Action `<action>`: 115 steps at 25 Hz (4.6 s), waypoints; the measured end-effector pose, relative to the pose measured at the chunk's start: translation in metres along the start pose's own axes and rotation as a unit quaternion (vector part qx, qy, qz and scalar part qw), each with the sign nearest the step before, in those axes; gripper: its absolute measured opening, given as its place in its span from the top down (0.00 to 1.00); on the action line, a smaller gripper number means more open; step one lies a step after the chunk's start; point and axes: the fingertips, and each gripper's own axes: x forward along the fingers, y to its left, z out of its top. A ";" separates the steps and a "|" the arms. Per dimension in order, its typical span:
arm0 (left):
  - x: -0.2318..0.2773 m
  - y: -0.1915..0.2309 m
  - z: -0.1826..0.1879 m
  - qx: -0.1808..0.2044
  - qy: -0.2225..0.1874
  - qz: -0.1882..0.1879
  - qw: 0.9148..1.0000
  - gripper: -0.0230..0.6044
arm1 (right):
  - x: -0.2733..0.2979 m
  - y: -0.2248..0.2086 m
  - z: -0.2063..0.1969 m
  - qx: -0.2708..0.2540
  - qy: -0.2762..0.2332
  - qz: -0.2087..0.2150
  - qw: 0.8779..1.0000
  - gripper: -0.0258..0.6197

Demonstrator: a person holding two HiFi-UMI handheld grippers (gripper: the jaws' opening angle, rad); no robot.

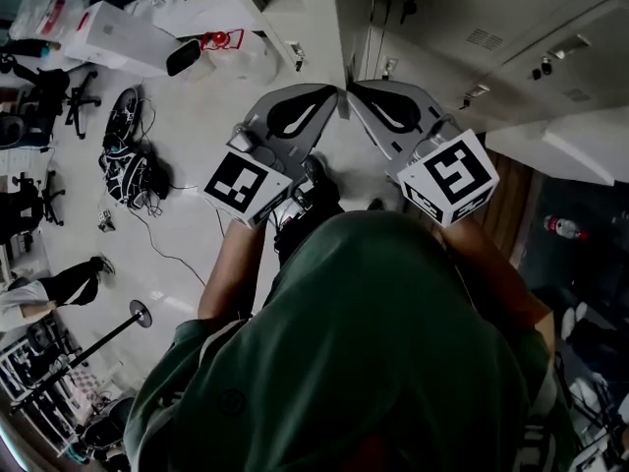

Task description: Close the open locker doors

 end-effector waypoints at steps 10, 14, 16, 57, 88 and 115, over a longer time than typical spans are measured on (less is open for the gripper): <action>0.033 -0.044 0.013 0.006 -0.007 -0.038 0.999 0.96 | -0.052 -0.024 -0.002 0.010 -0.003 -0.054 0.998 0.95; 0.051 -0.059 0.015 0.020 -0.002 -0.057 0.998 0.96 | -0.071 -0.039 -0.004 0.020 -0.010 -0.085 0.996 0.95; 0.061 -0.066 0.017 0.026 0.000 -0.065 0.998 0.96 | -0.080 -0.047 -0.005 0.023 -0.012 -0.099 0.995 0.95; 0.108 -0.192 0.076 0.036 -0.060 -0.259 0.963 0.96 | -0.217 -0.125 0.013 0.042 -0.032 -0.302 0.952 0.95; 0.264 -0.162 0.055 0.008 0.002 -0.138 0.990 0.96 | -0.247 -0.314 -0.012 0.036 -0.017 -0.289 0.957 0.95; 0.291 -0.159 0.054 0.009 0.007 -0.137 0.991 0.96 | -0.252 -0.298 -0.017 0.018 -0.015 -0.259 0.966 0.90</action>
